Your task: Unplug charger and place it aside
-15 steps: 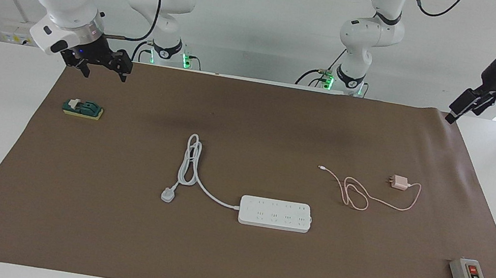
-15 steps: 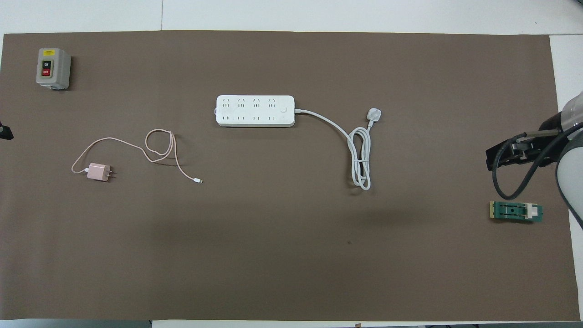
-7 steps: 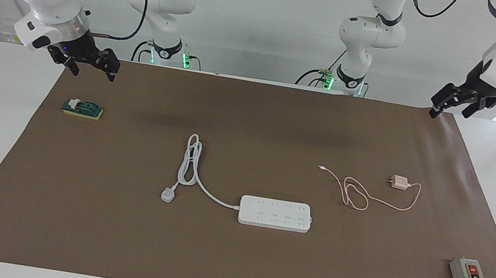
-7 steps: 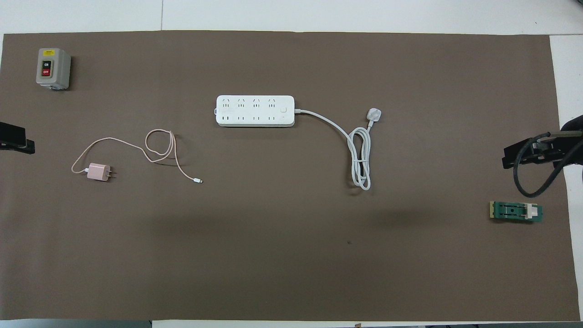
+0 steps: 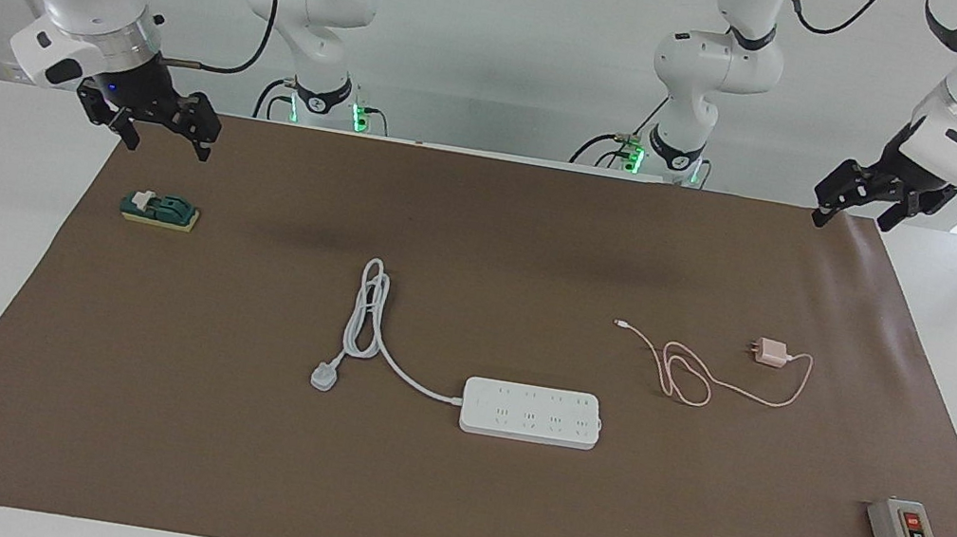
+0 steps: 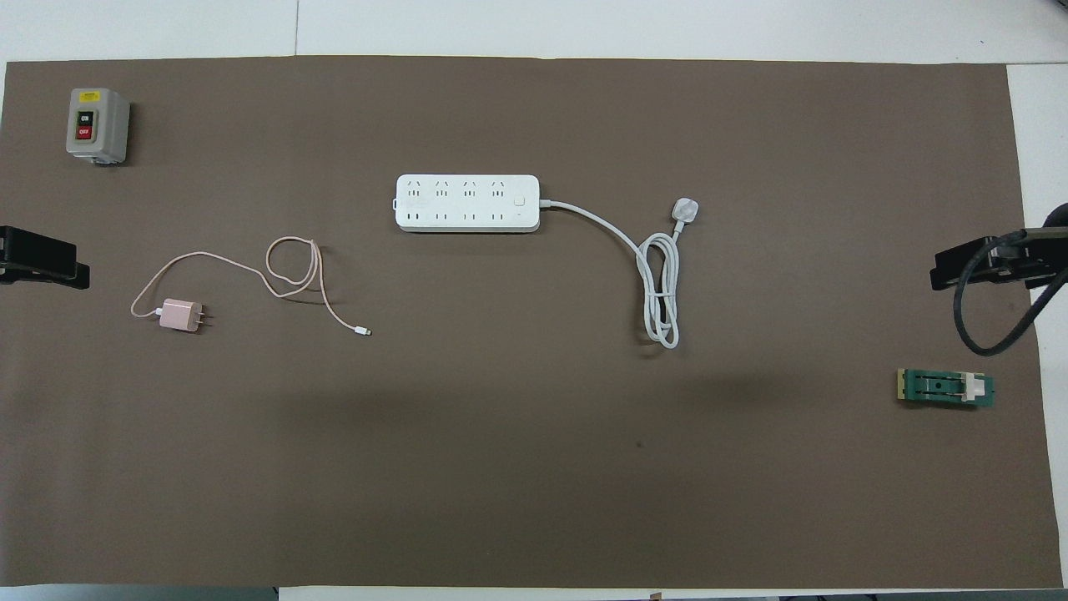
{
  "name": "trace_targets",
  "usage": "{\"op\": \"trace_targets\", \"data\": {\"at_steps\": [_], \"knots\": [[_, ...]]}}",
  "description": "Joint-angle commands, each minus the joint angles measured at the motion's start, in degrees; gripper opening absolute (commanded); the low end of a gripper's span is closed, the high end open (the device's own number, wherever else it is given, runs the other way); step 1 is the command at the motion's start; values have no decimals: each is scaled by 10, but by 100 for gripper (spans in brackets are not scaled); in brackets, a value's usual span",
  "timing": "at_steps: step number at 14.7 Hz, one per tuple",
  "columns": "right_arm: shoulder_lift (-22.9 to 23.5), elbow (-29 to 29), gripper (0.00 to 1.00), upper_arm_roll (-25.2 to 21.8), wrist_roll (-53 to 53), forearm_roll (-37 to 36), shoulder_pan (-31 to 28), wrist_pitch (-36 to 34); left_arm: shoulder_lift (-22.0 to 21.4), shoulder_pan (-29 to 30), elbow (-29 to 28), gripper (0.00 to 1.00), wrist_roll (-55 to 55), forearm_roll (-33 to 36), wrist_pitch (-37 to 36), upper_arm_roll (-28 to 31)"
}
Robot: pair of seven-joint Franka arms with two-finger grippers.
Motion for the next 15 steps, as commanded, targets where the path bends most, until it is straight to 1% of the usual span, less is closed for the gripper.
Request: {"op": "trace_targets", "data": {"at_steps": [1,6,9,11,15], "knots": [[-2,0,100,5,29,14,-12,6,-20,-14,-26,100,6,5,16,6],[-4,-1,100,6,35,13,-11,4,-28,-23,-36,100,62,5,14,5],[-6,-2,100,12,36,13,-6,-21,-28,-24,-36,100,51,5,26,5],[-6,-2,100,12,35,12,-5,-24,-28,-24,-36,100,48,7,34,5],[-8,0,100,12,35,12,-9,-31,-29,-24,-30,100,43,13,15,5]]}}
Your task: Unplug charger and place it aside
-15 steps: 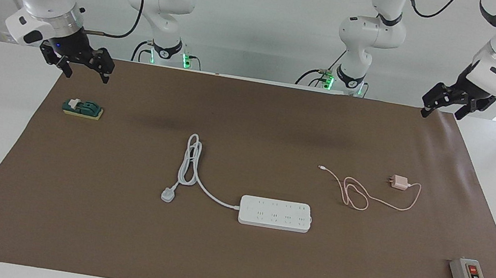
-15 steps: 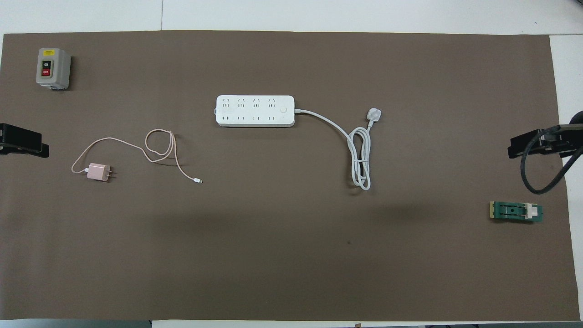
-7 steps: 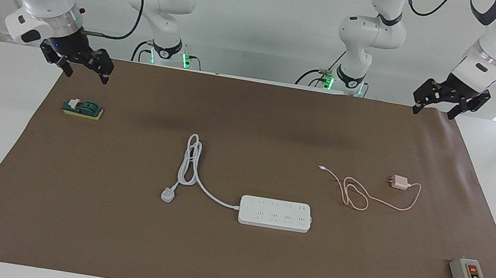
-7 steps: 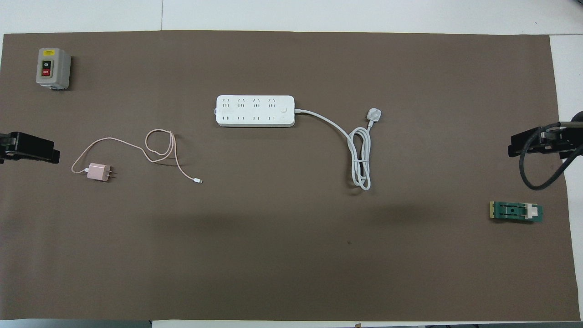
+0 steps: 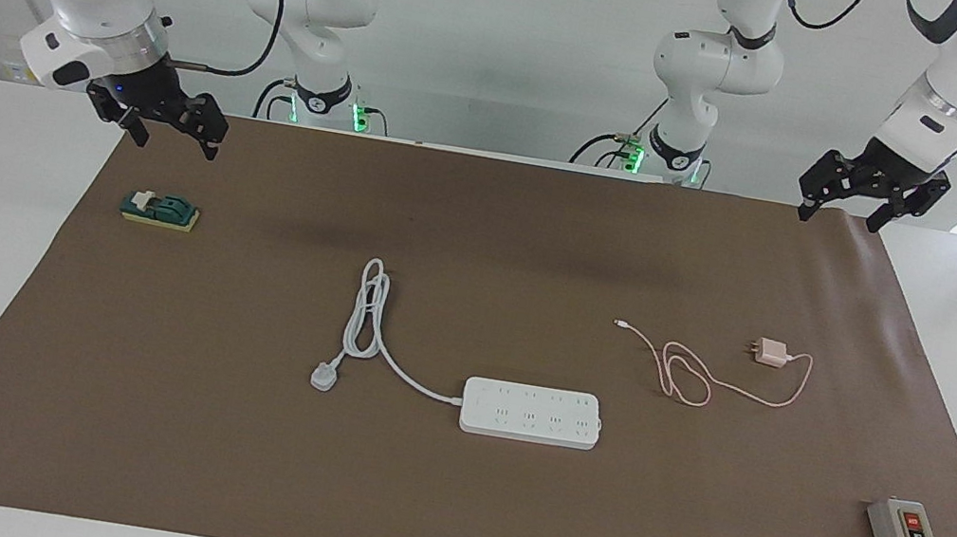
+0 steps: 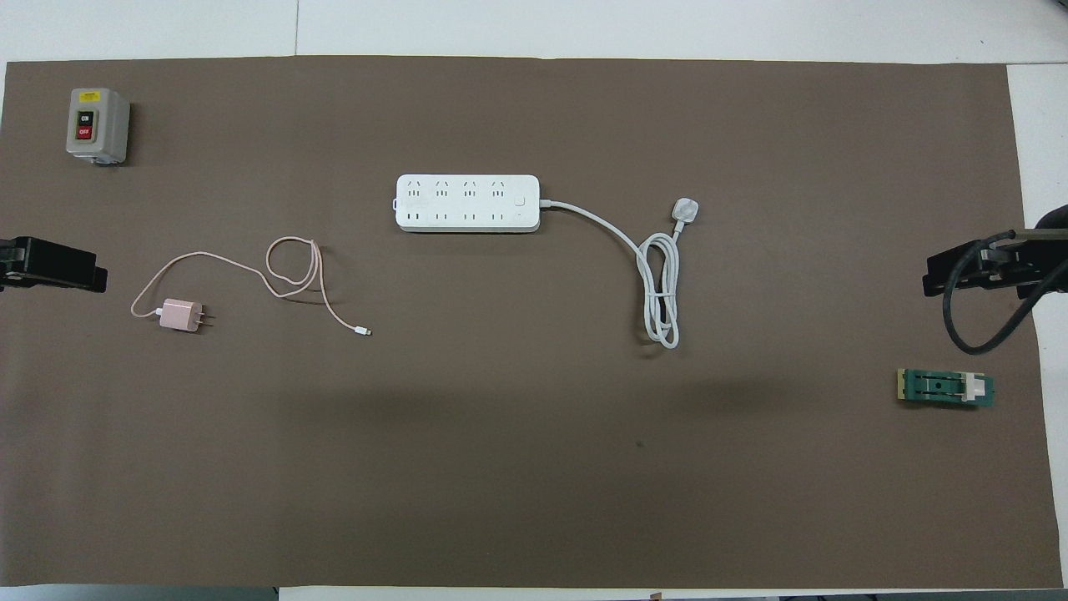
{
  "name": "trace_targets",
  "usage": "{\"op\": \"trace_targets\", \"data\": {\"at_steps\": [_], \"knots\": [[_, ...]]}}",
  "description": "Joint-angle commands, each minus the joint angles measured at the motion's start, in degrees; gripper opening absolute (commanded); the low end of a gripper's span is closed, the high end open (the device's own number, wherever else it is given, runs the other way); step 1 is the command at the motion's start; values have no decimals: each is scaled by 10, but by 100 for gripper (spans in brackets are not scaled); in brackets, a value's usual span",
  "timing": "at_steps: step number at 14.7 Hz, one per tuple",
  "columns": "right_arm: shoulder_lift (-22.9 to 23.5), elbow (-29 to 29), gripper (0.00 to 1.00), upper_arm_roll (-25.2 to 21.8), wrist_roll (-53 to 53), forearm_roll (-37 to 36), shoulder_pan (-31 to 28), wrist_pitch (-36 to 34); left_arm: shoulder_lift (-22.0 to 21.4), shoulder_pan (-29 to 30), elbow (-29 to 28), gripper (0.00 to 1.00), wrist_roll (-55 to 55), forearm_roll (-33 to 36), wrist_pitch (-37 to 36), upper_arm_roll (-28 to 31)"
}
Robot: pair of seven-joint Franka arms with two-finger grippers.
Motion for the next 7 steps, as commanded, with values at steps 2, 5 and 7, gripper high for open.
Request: {"op": "trace_targets", "data": {"at_steps": [2,5,7], "knots": [[-8,6,100,6,8,6,-4,-15,-22,-6,-15,100,-3,13,-15,6],[-5,13,100,6,8,0,-4,-14,-24,-7,-16,100,-4,13,-15,6],[-6,10,100,6,8,0,-2,-14,-25,-6,-16,100,-4,12,-11,6]]}}
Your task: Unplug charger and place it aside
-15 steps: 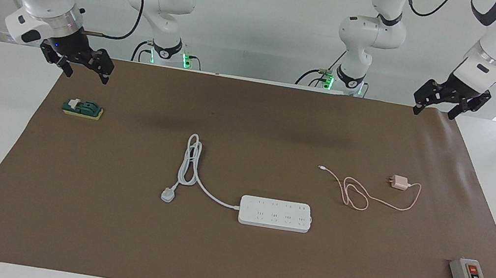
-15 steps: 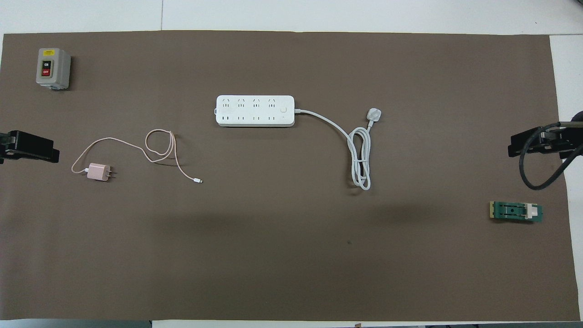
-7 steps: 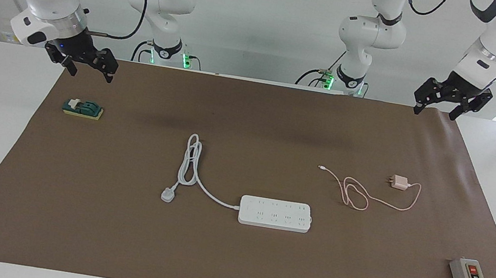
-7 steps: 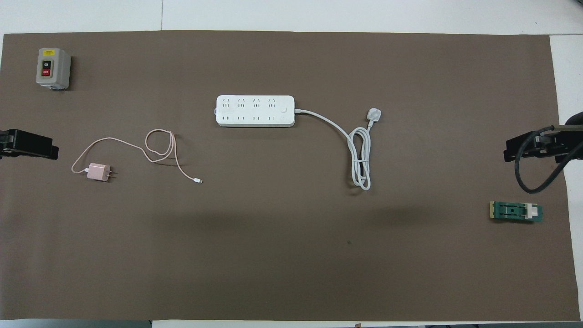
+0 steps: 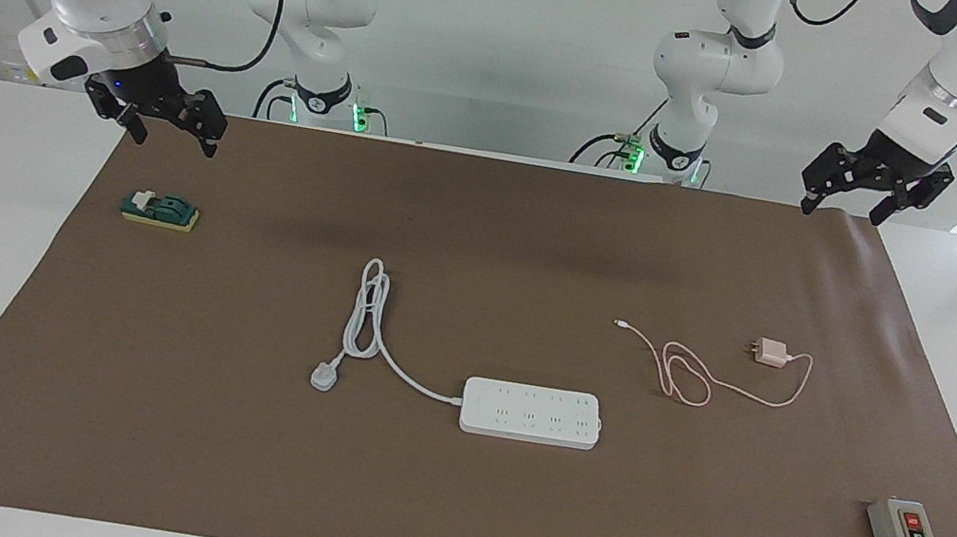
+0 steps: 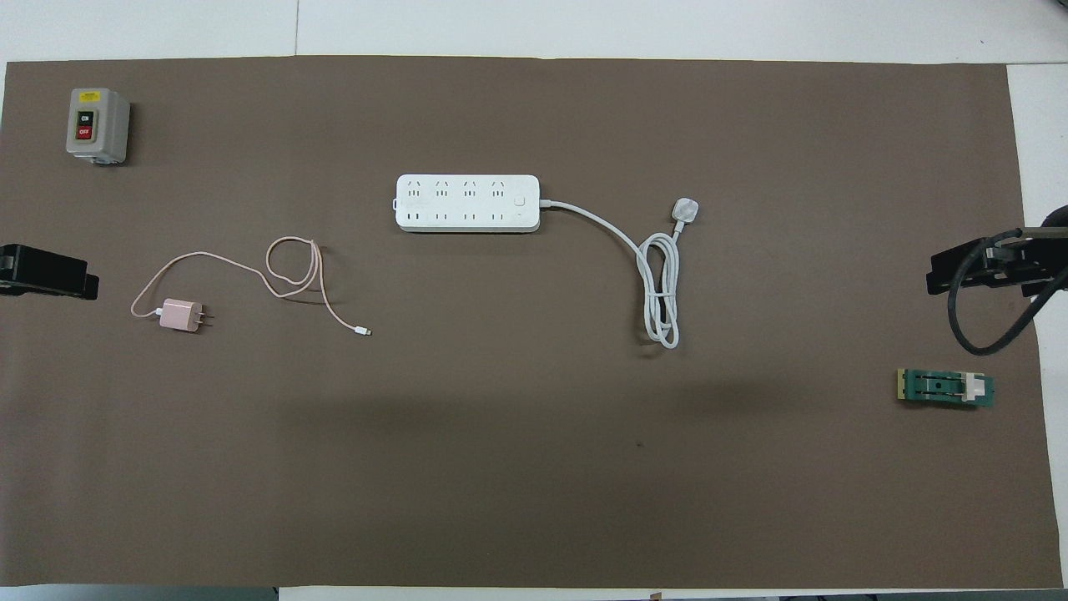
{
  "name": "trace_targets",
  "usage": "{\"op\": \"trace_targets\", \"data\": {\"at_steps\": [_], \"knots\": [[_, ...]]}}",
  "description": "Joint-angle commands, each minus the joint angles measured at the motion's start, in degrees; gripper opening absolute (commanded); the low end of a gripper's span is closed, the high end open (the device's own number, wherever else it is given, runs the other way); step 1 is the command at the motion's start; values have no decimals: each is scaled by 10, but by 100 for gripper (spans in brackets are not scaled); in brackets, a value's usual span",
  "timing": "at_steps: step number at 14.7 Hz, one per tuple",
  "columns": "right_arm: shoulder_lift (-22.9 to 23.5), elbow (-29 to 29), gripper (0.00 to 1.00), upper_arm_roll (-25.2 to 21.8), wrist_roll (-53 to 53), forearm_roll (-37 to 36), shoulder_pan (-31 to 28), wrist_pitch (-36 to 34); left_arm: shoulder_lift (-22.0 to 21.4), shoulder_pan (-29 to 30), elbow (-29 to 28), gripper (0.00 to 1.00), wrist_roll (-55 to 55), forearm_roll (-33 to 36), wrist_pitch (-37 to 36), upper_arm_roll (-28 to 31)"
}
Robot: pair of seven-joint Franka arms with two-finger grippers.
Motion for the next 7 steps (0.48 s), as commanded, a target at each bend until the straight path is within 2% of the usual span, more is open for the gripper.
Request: {"op": "trace_targets", "data": {"at_steps": [1,7], "knots": [[-6,1,100,6,8,0,-3,-10,-16,-6,-15,100,-3,8,-1,4],[-10,-3,100,5,8,2,-7,-12,-17,-7,-16,100,4,3,0,4]]}}
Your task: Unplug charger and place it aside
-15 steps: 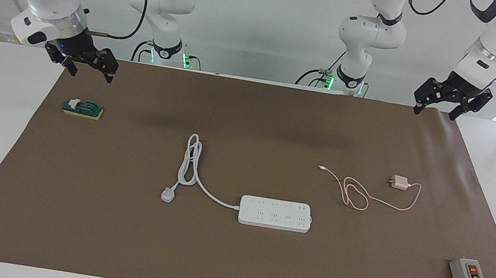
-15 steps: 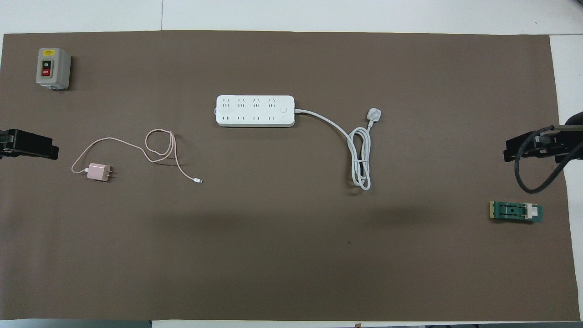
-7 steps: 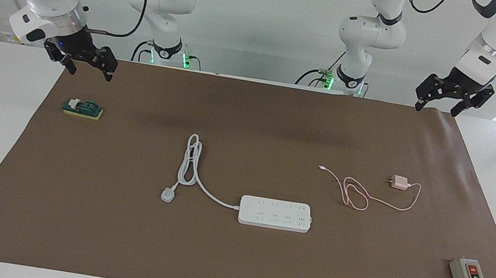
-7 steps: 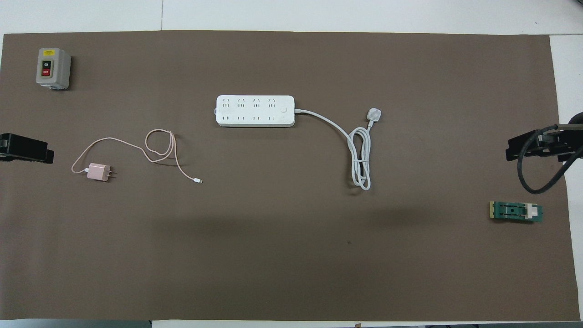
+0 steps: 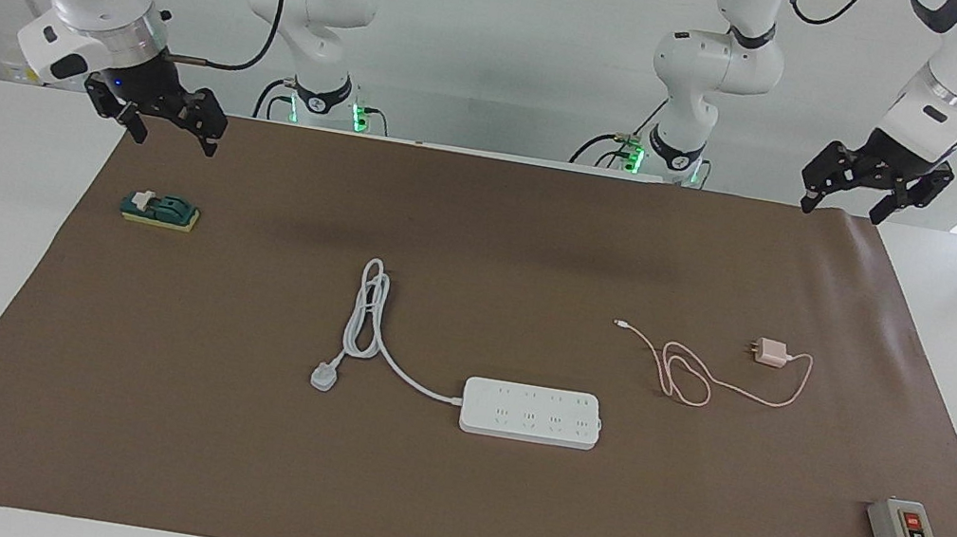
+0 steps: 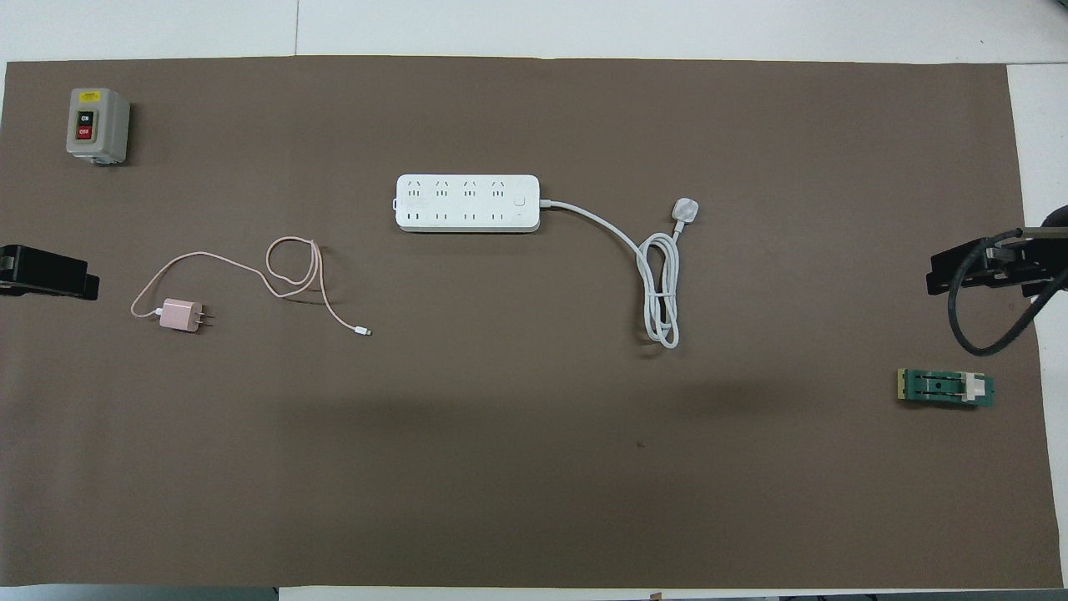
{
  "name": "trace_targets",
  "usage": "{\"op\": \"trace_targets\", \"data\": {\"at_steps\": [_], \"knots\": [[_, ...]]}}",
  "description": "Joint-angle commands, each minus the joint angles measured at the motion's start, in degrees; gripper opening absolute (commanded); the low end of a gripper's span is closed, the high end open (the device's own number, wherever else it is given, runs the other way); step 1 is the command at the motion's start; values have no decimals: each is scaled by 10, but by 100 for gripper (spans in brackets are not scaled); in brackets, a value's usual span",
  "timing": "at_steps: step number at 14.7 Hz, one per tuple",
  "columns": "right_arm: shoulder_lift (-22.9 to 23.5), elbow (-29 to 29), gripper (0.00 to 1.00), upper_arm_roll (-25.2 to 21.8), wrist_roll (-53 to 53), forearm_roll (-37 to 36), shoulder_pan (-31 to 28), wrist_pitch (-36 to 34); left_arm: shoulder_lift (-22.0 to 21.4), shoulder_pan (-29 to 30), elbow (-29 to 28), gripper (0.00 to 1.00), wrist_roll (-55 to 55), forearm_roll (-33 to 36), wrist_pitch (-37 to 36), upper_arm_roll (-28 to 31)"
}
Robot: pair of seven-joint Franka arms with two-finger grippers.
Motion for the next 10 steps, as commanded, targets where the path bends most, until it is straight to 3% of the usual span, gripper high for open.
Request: {"op": "trace_targets", "data": {"at_steps": [1,10], "knots": [[-10,-4,100,4,8,2,-8,-10,-16,-6,-16,100,10,3,-2,5],[-10,-4,100,4,8,2,-8,-10,-19,-6,-17,100,44,2,-3,5]]}}
